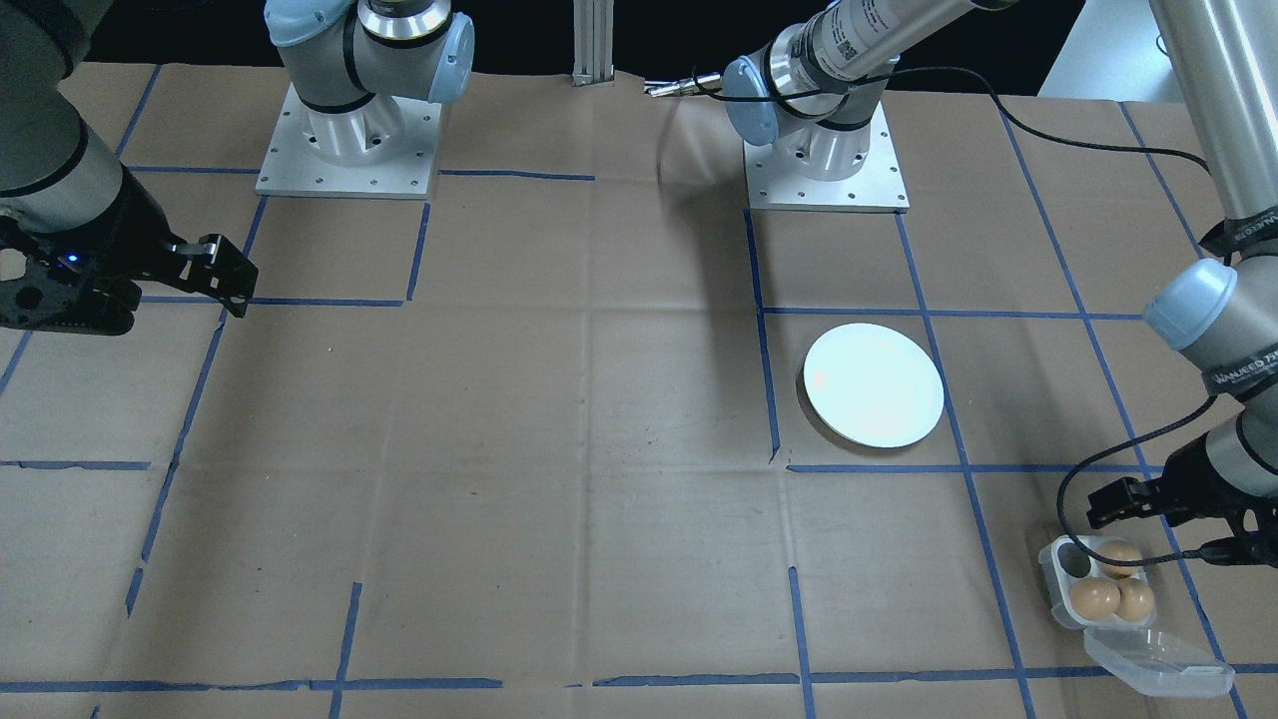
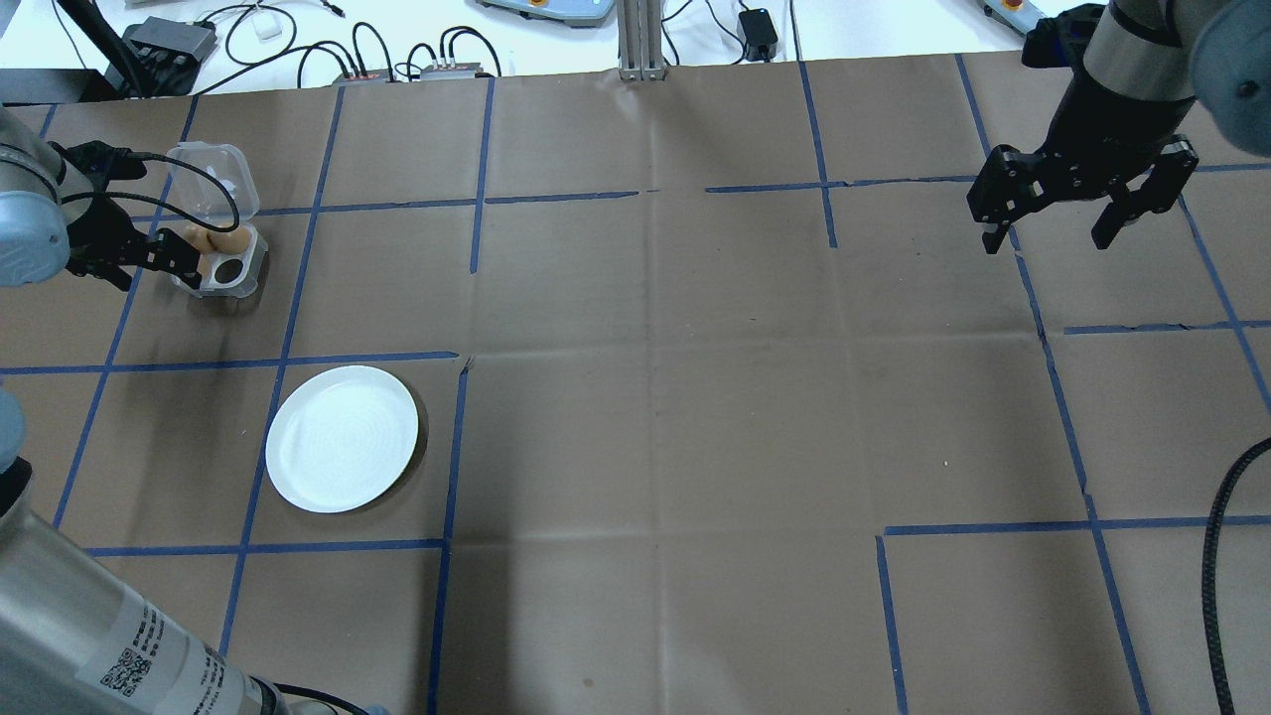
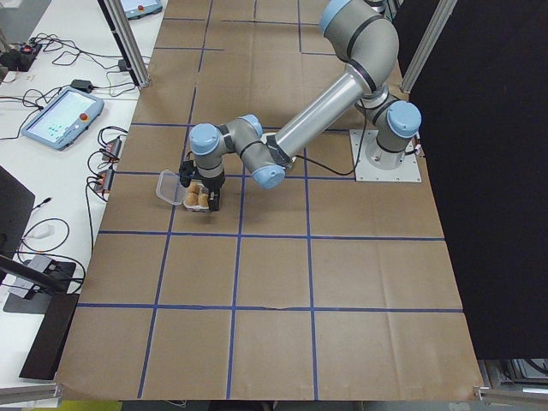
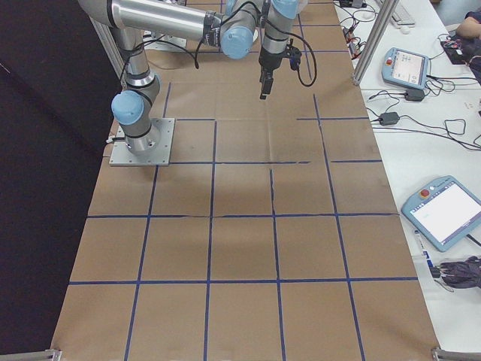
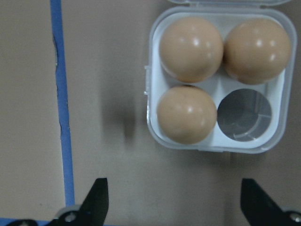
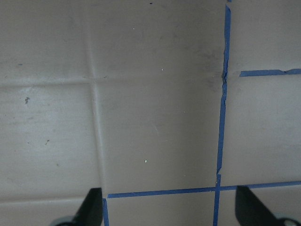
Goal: Place egg on plate
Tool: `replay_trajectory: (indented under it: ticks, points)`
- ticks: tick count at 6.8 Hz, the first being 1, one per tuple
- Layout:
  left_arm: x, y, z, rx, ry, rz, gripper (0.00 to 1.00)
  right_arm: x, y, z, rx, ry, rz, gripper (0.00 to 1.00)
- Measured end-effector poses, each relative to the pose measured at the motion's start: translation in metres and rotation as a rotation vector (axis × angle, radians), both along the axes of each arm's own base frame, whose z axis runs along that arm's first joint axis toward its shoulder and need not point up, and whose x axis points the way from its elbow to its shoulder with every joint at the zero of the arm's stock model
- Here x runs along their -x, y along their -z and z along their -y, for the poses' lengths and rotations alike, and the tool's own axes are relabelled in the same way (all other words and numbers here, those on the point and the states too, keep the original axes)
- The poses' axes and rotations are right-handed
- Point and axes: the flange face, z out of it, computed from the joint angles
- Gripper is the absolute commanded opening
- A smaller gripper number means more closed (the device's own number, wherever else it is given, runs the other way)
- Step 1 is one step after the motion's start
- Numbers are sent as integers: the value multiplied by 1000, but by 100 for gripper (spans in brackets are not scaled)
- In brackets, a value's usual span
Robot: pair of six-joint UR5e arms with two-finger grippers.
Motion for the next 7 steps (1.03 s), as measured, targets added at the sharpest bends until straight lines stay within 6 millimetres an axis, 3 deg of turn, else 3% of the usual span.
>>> replay_trajectory:
  ticks: [6, 7]
  points:
    - [4, 8, 27, 26, 21, -8, 99, 0, 0, 0, 0, 0, 0, 100]
    - [7, 10, 27, 27, 24, -18, 93, 0, 0, 0, 0, 0, 0, 100]
